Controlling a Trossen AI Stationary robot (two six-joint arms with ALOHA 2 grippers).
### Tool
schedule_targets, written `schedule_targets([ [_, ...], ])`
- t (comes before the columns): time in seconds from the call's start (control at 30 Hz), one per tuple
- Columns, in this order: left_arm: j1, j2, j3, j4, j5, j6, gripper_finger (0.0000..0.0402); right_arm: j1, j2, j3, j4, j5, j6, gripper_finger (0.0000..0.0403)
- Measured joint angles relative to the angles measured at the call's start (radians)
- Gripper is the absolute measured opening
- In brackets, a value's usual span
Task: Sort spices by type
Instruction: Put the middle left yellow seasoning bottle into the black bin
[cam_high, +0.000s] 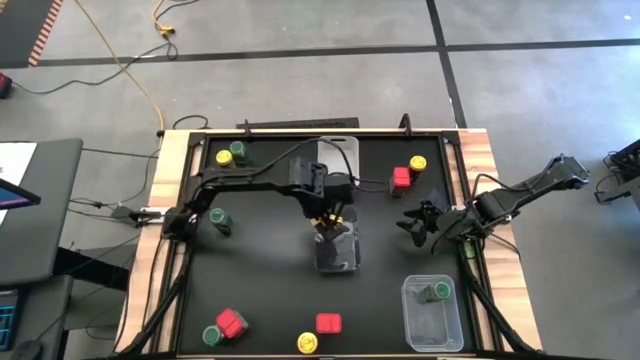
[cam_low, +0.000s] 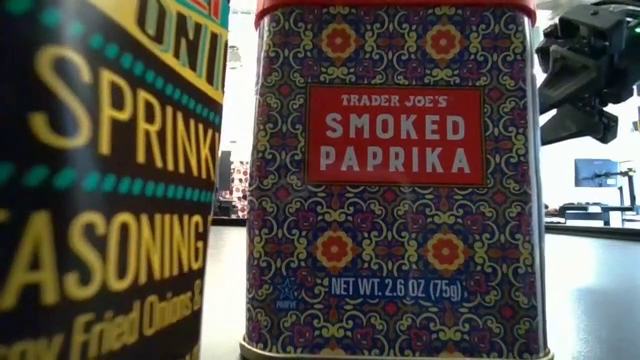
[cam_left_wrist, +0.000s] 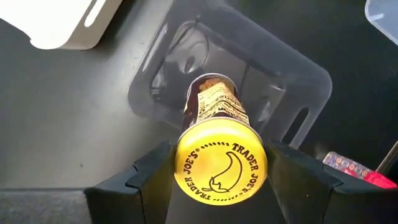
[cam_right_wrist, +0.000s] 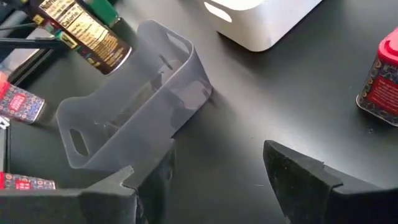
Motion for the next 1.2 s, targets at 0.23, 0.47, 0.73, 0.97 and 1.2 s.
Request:
schedule_targets([
  [0.23, 0.020, 0.069, -0.002, -0.016, 0.006, 0.004, 0.0226, 0.000, 0.000, 0.000, -0.001, -0.006, 0.000, 0.0270],
  [0.47, 0.042, 0.107, -0.002, -0.007, 0.006, 0.019, 0.0226, 0.000, 0.000, 0.000, -0.003, -0.021, 0.000, 0.0270],
  [0.73, 0.042, 0.106, -0.024, 0.019, 0.005, 0.020, 0.0226, 0.000, 0.000, 0.000, -0.002, -0.028, 0.000, 0.0270],
  [0.97, 0.044, 0.105, -0.024, 0.023, -0.018, 0.021, 0.0226, -0.001, 0.000, 0.000, -0.002, -0.028, 0.000, 0.0270],
  [1.2, 0.044, 0.125, -0.025, 0.016, -0.033, 0.003, 0.0226, -0.001, 0.000, 0.000, 0.000, -0.028, 0.000, 0.0270],
])
